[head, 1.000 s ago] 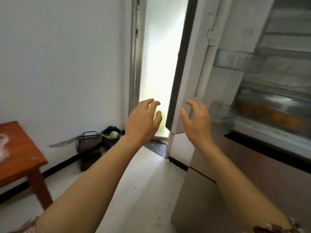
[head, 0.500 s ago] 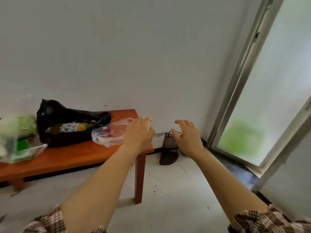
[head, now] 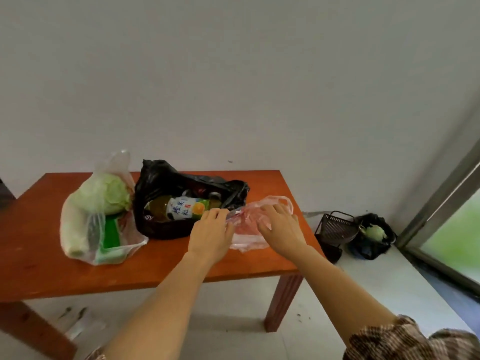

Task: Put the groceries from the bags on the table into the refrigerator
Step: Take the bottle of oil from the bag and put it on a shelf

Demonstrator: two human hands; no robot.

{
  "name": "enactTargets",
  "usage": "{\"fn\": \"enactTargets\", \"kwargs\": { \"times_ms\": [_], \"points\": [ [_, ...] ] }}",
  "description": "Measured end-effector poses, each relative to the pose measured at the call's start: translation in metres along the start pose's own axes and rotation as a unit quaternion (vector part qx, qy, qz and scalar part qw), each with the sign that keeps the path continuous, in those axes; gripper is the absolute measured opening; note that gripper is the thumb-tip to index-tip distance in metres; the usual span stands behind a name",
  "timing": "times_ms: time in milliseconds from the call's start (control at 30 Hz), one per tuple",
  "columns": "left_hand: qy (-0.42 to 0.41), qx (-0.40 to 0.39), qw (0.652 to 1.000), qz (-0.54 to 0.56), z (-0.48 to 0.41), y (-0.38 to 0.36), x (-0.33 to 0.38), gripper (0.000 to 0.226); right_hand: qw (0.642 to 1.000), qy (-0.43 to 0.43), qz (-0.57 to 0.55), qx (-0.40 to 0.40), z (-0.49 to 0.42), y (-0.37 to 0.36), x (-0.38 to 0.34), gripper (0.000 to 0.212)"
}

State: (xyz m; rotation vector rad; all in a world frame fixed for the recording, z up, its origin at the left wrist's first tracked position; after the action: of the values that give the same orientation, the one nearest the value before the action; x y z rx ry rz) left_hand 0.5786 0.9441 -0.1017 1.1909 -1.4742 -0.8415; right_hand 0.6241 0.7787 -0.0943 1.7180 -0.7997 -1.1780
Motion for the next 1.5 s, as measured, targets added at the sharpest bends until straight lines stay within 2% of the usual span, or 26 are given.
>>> {"fn": "enactTargets", "kwargs": {
  "times_ms": [133,267,433,533,700,833,933,1100,1233,1367,1500],
  "points": [
    [0.0,-0.014,1.0,0.005,-0.045,-0.021,-0.065,0.036,1.0,-0.014,-0.018,-0.02,-0.058,-0.05,-0.021,0.042],
    [-0.054,-0.032,0.998,-0.029,-0.095,-0.038,-0.125,0.037,0.998,-0.038,-0.008,-0.039,-0.112,-0.101,-0.041,0.043],
    [-0.144,-0.04,0.968,-0.201,-0.142,-0.051,-0.198,0.057,0.995,-0.06,0.014,-0.082,-0.167,-0.154,-0.068,0.046],
    [-0.122,-0.044,0.965,-0.23,-0.166,-0.055,-0.243,0.076,0.989,-0.081,0.03,-0.12,-0.193,-0.18,-0.078,0.059],
    [-0.083,-0.164,0.959,-0.217,-0.2,-0.075,-0.299,0.087,0.966,-0.11,0.047,-0.23,-0.218,-0.21,-0.074,0.086],
    [-0.095,-0.279,0.942,-0.163,-0.212,-0.096,-0.332,0.095,0.961,-0.079,0.08,-0.254,-0.223,-0.227,-0.08,0.099],
    [-0.099,-0.327,0.924,-0.174,-0.212,-0.103,-0.353,0.098,0.959,-0.039,0.089,-0.268,-0.229,-0.243,-0.097,0.103],
    [-0.071,-0.353,0.924,-0.13,-0.221,-0.116,-0.381,0.092,0.943,0.024,0.13,-0.306,-0.252,-0.263,-0.125,0.108],
    [-0.078,-0.347,0.926,-0.125,-0.224,-0.124,-0.385,0.076,0.932,0.044,0.158,-0.323,-0.267,-0.273,-0.137,0.118],
    [-0.077,-0.328,0.927,-0.165,-0.228,-0.124,-0.38,0.058,0.929,0.054,0.177,-0.32,-0.274,-0.277,-0.138,0.122],
    [-0.033,-0.337,0.926,-0.165,-0.235,-0.125,-0.379,0.046,0.934,0.068,0.169,-0.308,-0.276,-0.277,-0.135,0.117]
  ]
}}
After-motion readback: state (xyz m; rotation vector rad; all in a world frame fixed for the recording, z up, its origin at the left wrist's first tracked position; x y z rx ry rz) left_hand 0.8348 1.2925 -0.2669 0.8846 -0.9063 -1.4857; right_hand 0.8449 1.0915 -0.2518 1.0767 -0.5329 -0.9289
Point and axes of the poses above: each hand's wrist, its own z-axis away from the middle knuckle, its own y-axis out of the back of the hand, x = y × z, the point moved 3 cm from there along -z, towards the middle knuckle, and after that the axes turned 5 degrees about -z, right-handed, at the moved point
